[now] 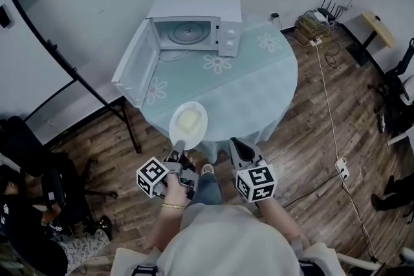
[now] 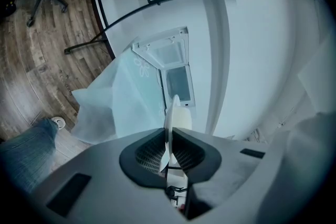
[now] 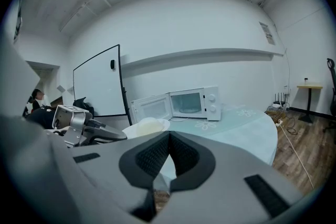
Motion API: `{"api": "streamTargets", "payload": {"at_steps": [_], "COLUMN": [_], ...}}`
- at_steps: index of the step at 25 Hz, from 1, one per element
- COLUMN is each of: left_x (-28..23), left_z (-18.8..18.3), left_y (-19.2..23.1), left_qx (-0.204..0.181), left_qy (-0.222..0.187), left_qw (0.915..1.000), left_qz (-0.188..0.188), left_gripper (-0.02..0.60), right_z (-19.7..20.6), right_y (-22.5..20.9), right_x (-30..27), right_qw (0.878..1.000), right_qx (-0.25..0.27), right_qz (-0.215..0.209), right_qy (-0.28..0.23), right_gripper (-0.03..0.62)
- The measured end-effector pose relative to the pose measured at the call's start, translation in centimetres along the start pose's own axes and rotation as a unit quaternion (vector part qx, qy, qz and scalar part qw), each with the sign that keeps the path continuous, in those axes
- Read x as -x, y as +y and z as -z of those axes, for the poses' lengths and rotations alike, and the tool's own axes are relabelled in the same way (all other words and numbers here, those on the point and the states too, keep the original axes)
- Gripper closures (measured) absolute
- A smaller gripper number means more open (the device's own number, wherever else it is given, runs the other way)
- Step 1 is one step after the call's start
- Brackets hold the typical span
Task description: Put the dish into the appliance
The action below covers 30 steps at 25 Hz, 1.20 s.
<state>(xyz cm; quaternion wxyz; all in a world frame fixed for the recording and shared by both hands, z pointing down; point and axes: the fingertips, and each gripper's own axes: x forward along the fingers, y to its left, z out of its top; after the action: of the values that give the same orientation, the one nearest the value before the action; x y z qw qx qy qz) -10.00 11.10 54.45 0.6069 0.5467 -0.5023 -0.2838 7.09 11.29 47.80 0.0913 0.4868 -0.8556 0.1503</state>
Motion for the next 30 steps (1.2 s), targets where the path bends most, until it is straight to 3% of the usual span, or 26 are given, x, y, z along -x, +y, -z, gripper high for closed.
{"api": "streamTargets", "payload": {"at_steps": [14, 30], "left_x": [-10.3, -17.4], "left_z": [-7.5, -13.7], "left_y": [-2.6, -3.6], "left_qx": [-0.002, 0.001], "left_qy": [0.004, 0.014], "left_qw": [0.9999, 0.9998], "left_qz": [-0.014, -0.017], "left_gripper": [0.544, 0.543], "right_z": [-5.8, -8.9], "right_y": [-3.2, -4.2], "right_x": [-12.6, -21.6], "right_qw": [1.0, 1.0], "right_qx": [0.005, 0.0], "right_qz": [-0.008, -0.012], "right_qy": [0.005, 0.005], "right_gripper": [0.588, 0.588]}}
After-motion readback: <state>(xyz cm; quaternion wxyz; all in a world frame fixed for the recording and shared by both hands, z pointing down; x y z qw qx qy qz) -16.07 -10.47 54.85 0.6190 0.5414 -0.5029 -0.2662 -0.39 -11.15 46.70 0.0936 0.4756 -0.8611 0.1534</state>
